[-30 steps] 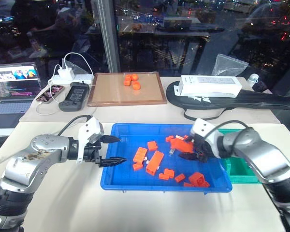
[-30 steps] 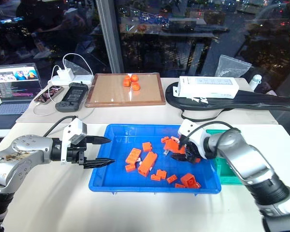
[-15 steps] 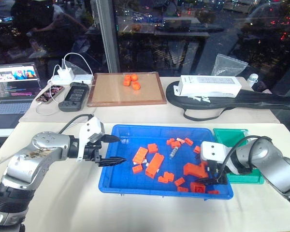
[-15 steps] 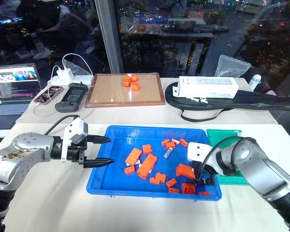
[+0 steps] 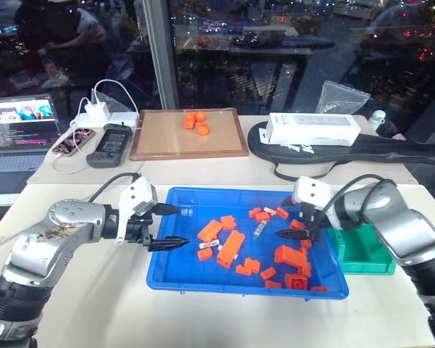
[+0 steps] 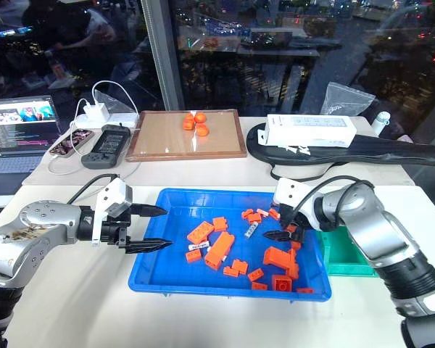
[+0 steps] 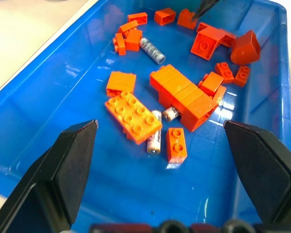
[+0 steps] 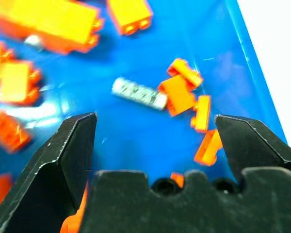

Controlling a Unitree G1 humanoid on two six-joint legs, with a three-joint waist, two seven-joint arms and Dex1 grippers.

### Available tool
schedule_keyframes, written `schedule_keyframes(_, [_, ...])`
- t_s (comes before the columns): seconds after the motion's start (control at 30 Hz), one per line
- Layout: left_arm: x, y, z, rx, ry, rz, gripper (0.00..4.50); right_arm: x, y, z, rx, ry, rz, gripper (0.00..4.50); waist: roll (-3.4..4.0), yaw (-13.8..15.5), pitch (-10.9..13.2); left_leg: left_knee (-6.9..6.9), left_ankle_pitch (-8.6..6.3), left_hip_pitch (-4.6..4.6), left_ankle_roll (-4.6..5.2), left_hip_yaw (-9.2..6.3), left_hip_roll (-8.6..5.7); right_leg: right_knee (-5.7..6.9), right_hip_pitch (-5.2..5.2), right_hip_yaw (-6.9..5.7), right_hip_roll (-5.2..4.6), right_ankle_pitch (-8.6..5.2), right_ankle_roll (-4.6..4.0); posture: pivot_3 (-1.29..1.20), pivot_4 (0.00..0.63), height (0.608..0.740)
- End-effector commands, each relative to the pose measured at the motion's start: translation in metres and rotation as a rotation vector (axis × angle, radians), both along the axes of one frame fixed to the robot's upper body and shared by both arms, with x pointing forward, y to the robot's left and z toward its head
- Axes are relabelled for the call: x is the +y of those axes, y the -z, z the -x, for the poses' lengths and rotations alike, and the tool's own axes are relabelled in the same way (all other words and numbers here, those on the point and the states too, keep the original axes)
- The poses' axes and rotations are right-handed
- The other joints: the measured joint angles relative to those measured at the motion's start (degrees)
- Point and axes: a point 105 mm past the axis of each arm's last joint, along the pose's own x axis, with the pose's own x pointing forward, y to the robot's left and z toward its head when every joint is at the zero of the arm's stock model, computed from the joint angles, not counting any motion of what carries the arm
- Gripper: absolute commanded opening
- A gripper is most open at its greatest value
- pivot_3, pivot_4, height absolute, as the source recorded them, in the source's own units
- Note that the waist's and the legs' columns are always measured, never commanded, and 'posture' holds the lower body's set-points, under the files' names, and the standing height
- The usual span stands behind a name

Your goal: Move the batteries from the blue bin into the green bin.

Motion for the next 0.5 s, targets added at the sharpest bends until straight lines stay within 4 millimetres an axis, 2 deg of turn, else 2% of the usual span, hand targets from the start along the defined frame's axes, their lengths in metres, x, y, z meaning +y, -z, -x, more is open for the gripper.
schedule_keyframes(0.03, [-0.003,-0.008,0.002,-0.035,0.019,0.006,4.50,0.001,0.000,-0.010,-0.004,0.075,-0.008,4.48,0.00,0.0,0.0,0.01,0.00,0.00,0.00,0.00,0.00,0.00,0.00,0.00,0.00,0.00,0.00,0.00,0.150,0.740])
schedule_keyframes(0.3, [-0.002,-0.008,0.003,-0.039,0.020,0.000,4.50,0.023,0.019,0.006,0.085,0.053,-0.002,4.48,0.01,-0.1,0.0,0.01,0.00,0.00,0.00,0.00,0.02,0.07,-0.02,0.00,0.04,0.00,-0.01,0.00,0.150,0.740])
schedule_keyframes(0.5, [-0.002,-0.009,0.001,-0.042,0.016,-0.006,4.50,0.033,0.022,0.003,0.098,0.068,-0.046,4.48,0.01,-0.1,0.0,0.02,0.00,0.02,0.00,0.01,0.03,0.10,-0.01,0.01,0.05,0.00,-0.01,0.00,0.150,0.740])
